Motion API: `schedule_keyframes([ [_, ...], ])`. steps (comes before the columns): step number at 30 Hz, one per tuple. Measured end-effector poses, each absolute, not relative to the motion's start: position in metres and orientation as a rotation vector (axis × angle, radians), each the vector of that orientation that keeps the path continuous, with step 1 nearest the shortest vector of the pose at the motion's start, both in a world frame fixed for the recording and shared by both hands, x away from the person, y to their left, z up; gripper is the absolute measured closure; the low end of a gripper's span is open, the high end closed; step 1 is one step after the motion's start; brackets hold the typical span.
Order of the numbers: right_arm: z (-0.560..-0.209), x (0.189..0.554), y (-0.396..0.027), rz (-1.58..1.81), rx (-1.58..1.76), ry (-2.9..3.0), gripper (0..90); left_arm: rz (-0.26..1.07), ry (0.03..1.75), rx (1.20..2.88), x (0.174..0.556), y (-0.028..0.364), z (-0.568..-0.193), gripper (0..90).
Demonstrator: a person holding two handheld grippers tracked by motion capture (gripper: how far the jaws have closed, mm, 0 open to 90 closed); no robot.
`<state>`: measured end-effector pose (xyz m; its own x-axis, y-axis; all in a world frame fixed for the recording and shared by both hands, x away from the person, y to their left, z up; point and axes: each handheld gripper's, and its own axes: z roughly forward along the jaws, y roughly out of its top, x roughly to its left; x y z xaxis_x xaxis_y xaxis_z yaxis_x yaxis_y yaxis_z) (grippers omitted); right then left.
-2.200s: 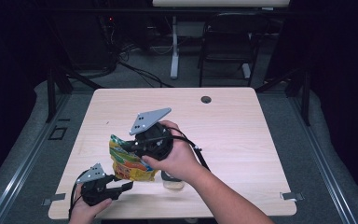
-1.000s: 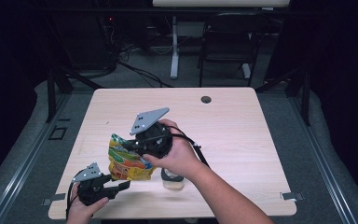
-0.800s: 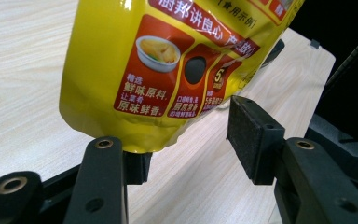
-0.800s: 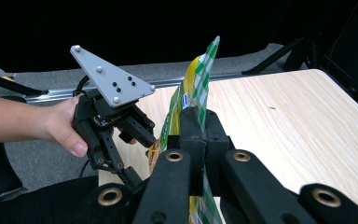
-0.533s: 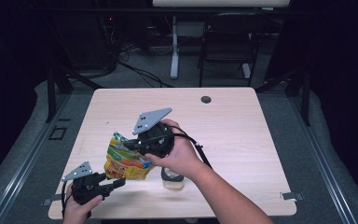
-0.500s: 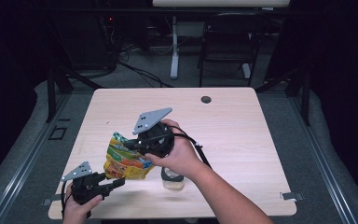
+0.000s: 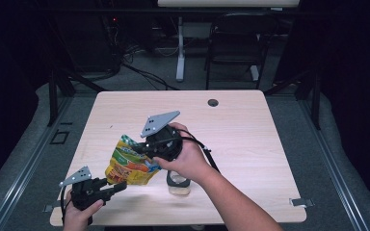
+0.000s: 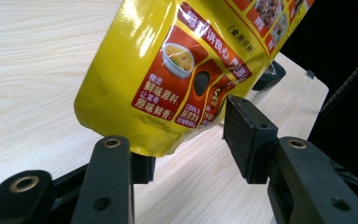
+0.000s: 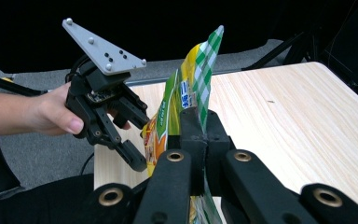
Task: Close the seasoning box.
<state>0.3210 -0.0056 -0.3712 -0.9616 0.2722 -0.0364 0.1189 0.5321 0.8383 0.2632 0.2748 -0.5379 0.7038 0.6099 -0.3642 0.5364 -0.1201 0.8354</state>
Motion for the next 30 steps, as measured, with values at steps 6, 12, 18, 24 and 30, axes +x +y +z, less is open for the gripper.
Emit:
schedule_keyframes([
  [6,-0.373,0.321,-0.008,1.384,0.352,2.607,90.0,0.127,0.926,1.767,0.261,0.273,-0.537,58.5],
  [12,-0.376,0.321,-0.011,1.380,0.361,2.606,90.0,0.144,0.927,1.756,0.259,0.275,-0.536,60.1],
  [18,-0.381,0.322,-0.016,1.373,0.378,2.609,90.0,0.139,0.922,1.771,0.258,0.275,-0.535,61.1],
  [24,-0.383,0.319,-0.019,1.376,0.384,2.597,90.0,0.158,0.922,1.755,0.256,0.276,-0.533,62.5],
  [30,-0.391,0.320,-0.024,1.361,0.417,2.600,89.9,0.184,0.937,1.729,0.254,0.277,-0.533,64.5],
])
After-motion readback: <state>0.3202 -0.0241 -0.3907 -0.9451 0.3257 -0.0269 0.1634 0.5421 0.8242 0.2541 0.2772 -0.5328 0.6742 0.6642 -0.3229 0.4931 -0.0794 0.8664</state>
